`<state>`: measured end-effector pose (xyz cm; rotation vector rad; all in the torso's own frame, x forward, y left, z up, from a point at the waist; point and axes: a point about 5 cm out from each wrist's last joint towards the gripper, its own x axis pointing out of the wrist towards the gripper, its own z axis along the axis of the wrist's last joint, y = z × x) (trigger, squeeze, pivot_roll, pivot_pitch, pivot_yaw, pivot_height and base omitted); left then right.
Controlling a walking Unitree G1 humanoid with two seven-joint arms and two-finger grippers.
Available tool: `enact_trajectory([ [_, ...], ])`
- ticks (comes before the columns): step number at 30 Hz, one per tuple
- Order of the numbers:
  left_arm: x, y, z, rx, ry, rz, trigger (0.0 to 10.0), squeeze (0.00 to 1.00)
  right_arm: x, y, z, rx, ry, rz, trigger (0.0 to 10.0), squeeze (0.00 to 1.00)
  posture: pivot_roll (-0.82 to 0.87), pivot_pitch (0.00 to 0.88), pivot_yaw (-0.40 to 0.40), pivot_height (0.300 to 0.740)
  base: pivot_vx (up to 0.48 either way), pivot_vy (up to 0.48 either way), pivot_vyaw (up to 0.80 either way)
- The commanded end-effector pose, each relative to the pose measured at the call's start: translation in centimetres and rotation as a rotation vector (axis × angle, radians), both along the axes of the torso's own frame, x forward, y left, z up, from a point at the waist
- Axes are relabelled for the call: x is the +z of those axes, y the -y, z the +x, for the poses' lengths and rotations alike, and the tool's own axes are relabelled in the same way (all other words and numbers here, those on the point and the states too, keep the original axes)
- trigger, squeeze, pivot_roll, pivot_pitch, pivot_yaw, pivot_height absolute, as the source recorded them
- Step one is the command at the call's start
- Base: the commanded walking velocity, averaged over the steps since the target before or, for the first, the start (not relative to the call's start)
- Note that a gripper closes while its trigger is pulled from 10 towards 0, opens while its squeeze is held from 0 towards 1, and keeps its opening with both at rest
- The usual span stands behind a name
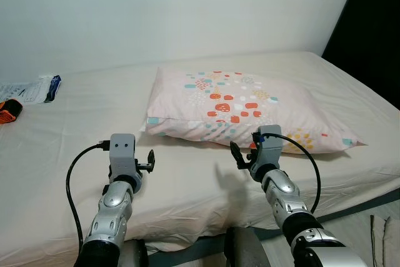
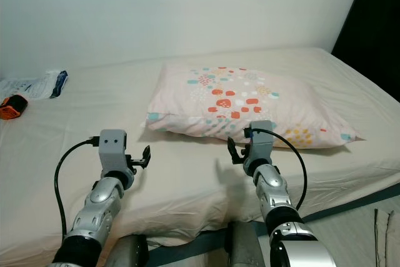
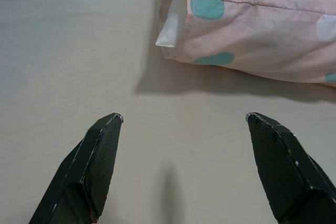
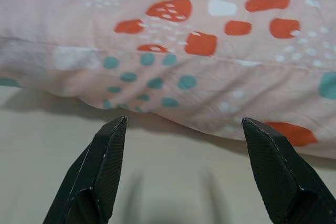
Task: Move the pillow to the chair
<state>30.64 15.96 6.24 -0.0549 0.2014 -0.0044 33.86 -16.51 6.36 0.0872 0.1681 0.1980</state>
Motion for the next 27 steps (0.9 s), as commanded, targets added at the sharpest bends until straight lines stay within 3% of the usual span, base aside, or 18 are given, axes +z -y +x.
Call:
enact_trajectory([
  [1, -0.03, -0.22, -0.08, -0.004, -0.008, 0.011, 10.0, 0.00, 0.50, -0.17, 0.22, 0.005, 0.026, 0.024, 10.0, 0.00, 0.00, 0.000, -0.033, 0.595, 0.000, 0.000, 0.00],
  [27, 0.08, -0.11, -0.09, -0.007, -0.006, 0.014, 10.0, 0.00, 0.47, -0.28, 0.20, 0.023, 0.024, 0.024, 10.0, 0.00, 0.01, 0.000, -0.032, 0.680, 0.000, 0.000, 0.00],
])
